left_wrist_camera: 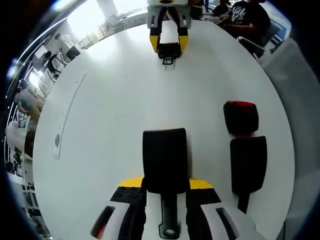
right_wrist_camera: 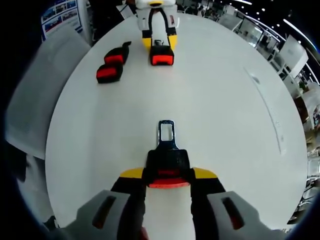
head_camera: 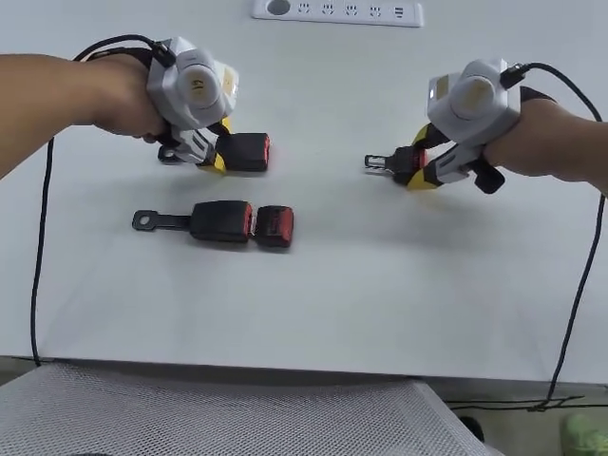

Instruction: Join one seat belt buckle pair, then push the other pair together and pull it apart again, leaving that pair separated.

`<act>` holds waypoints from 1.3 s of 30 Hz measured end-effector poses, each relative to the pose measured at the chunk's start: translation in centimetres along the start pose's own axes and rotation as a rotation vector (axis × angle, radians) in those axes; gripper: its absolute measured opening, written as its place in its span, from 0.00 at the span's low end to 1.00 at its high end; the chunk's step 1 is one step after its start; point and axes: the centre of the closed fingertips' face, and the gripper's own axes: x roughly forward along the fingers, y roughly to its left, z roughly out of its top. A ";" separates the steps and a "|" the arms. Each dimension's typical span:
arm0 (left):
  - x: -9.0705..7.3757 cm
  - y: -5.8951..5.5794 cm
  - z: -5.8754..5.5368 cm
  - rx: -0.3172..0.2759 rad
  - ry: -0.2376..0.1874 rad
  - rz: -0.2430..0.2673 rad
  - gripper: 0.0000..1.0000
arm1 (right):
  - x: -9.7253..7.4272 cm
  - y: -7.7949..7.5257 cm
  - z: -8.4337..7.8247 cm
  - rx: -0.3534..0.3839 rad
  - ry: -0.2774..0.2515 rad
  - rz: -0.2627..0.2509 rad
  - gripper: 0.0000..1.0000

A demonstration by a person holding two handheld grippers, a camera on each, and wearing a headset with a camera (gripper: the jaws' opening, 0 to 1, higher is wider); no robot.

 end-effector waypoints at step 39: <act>-0.1 -0.1 -0.2 0.003 0.015 0.003 0.31 | 5.6 0.4 12.0 0.024 -0.151 0.013 0.34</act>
